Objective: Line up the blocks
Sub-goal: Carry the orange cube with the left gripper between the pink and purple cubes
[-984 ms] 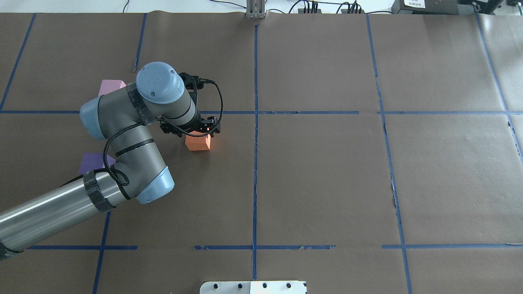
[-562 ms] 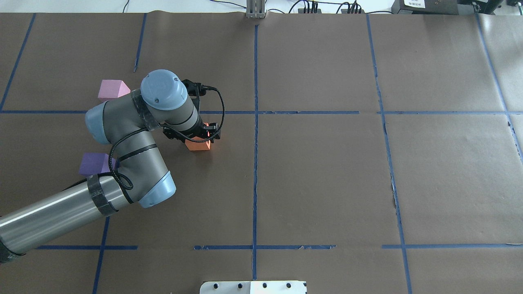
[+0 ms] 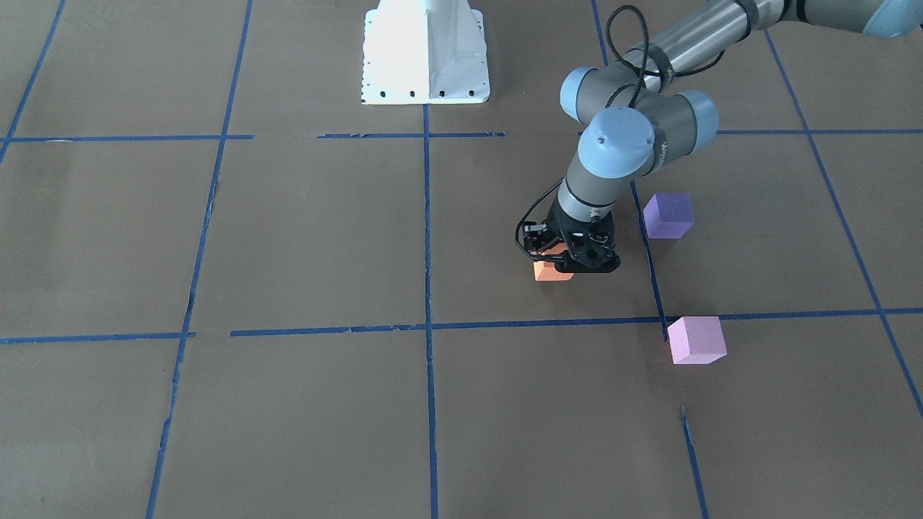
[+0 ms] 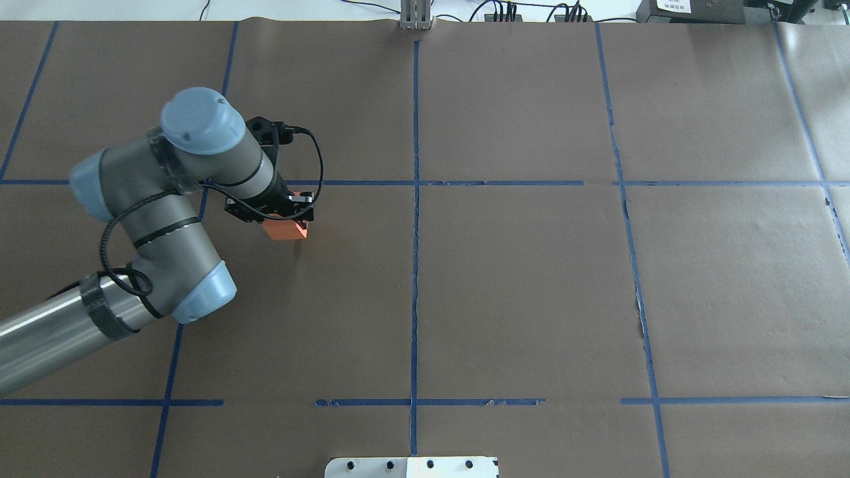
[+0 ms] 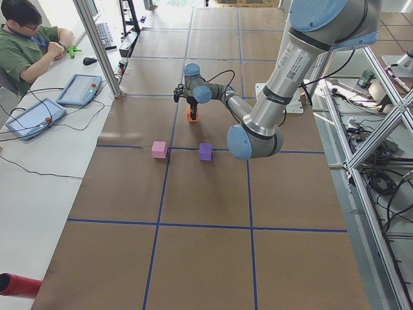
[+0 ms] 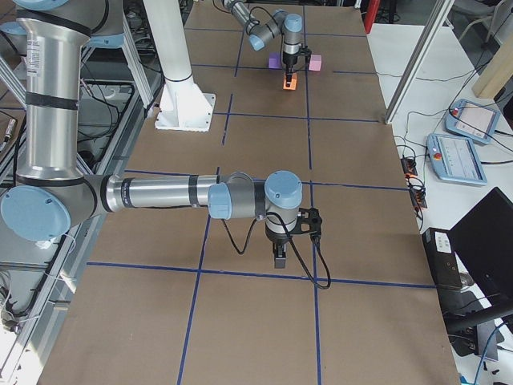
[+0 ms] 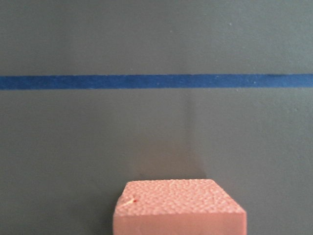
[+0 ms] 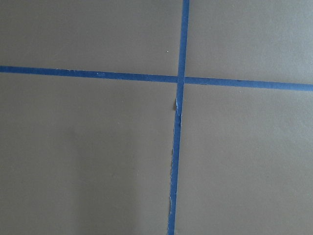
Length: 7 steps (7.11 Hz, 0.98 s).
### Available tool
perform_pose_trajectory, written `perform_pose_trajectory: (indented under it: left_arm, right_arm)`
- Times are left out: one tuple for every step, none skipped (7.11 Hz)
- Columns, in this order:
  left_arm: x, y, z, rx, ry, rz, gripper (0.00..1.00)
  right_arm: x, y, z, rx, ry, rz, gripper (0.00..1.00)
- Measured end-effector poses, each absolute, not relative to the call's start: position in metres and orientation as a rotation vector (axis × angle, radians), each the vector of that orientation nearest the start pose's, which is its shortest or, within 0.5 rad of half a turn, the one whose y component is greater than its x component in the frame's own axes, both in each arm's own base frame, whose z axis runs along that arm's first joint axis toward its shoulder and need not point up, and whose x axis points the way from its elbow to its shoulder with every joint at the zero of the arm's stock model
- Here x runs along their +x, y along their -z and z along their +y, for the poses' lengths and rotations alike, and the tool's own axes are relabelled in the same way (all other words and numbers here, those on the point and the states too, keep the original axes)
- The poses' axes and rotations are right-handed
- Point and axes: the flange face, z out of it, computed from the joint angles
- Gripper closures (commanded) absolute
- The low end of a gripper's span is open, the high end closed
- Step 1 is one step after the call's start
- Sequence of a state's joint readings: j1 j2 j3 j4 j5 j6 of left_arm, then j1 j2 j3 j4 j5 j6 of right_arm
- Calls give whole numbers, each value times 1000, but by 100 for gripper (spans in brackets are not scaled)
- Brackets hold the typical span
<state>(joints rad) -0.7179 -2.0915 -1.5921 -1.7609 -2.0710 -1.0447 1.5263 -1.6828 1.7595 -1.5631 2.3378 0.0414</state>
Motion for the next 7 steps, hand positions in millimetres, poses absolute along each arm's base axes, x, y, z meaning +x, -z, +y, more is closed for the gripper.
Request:
perform_pose_trajectory:
  left_arm:
    - [417, -351, -520, 34, -16, 842, 100]
    - [384, -384, -525, 33, -24, 812, 100]
    - [361, -416, -526, 24, -30, 783, 100]
    - [350, -436, -526, 17, -31, 765, 100]
    - [348, -452, -527, 18, -34, 762, 91]
    - [351, -469, -528, 22, -39, 765, 66]
    - [354, -482, -530, 23, -42, 767, 17]
  right_arm:
    - [44, -618, -451, 47, 35, -769, 0]
    - [44, -618, -451, 47, 35, -769, 0]
    - [44, -618, -451, 47, 35, -769, 0]
    - [44, -618, -451, 47, 35, -769, 0]
    - [44, -618, -451, 47, 35, -769, 0]
    - [44, -618, -451, 47, 35, -769, 0]
    - [44, -618, -451, 47, 35, -769, 0]
